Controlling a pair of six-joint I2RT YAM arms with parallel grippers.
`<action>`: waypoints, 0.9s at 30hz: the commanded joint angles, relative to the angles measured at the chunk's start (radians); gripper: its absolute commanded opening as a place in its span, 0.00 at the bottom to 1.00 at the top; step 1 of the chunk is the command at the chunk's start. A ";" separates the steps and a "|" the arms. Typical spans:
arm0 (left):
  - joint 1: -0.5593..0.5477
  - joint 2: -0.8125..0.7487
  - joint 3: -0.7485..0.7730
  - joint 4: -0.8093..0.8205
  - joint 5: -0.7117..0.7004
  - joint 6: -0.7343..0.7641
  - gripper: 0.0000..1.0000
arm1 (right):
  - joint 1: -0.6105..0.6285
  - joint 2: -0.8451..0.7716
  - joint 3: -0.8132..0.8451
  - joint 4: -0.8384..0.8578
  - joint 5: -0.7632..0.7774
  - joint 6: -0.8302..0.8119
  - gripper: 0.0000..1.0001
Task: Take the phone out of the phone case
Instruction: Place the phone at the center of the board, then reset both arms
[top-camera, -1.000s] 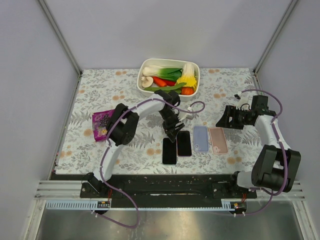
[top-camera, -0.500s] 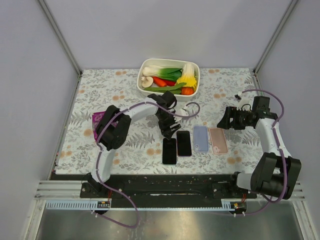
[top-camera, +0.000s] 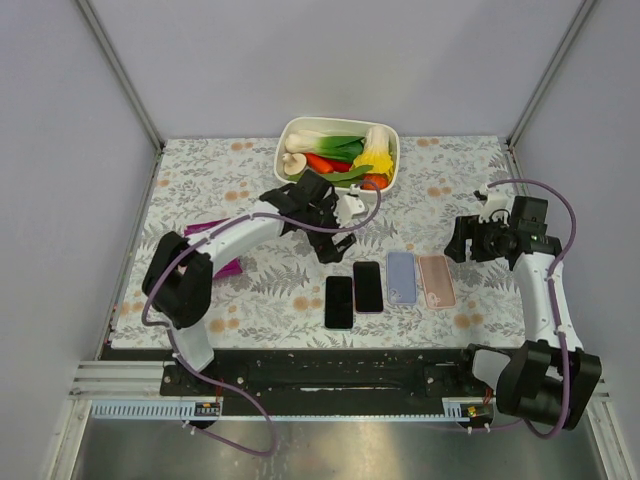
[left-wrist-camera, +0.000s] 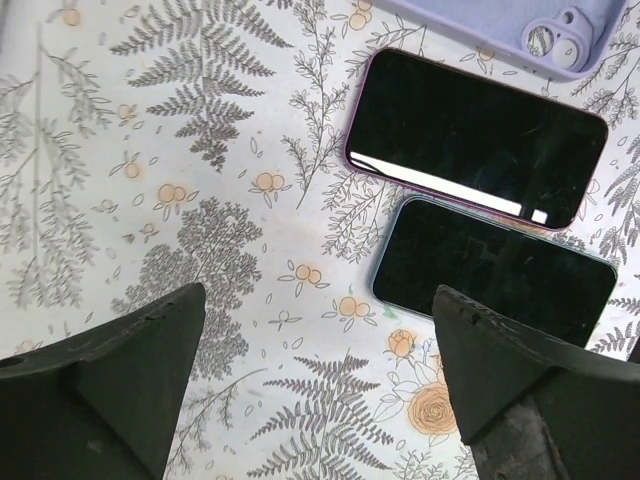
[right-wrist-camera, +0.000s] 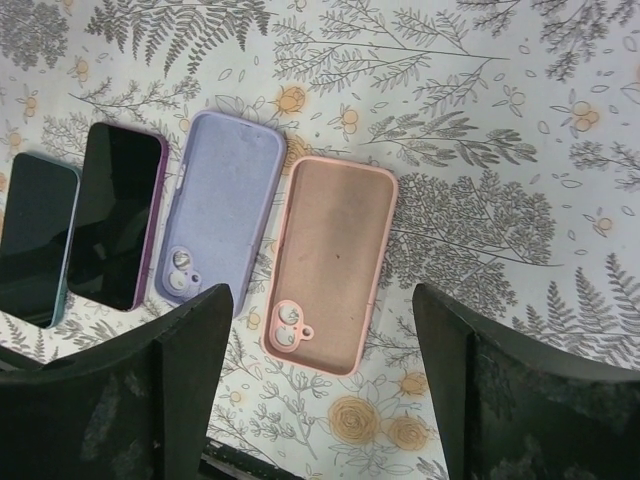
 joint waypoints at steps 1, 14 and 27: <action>0.007 -0.131 -0.073 0.093 -0.032 -0.045 0.99 | 0.007 -0.073 -0.018 0.034 0.084 -0.054 0.82; 0.023 -0.494 -0.295 0.225 -0.179 -0.134 0.99 | 0.059 -0.150 -0.017 0.051 0.141 -0.054 0.99; 0.105 -0.667 -0.329 0.213 -0.263 -0.194 0.99 | 0.187 -0.178 -0.003 0.052 0.289 -0.049 0.99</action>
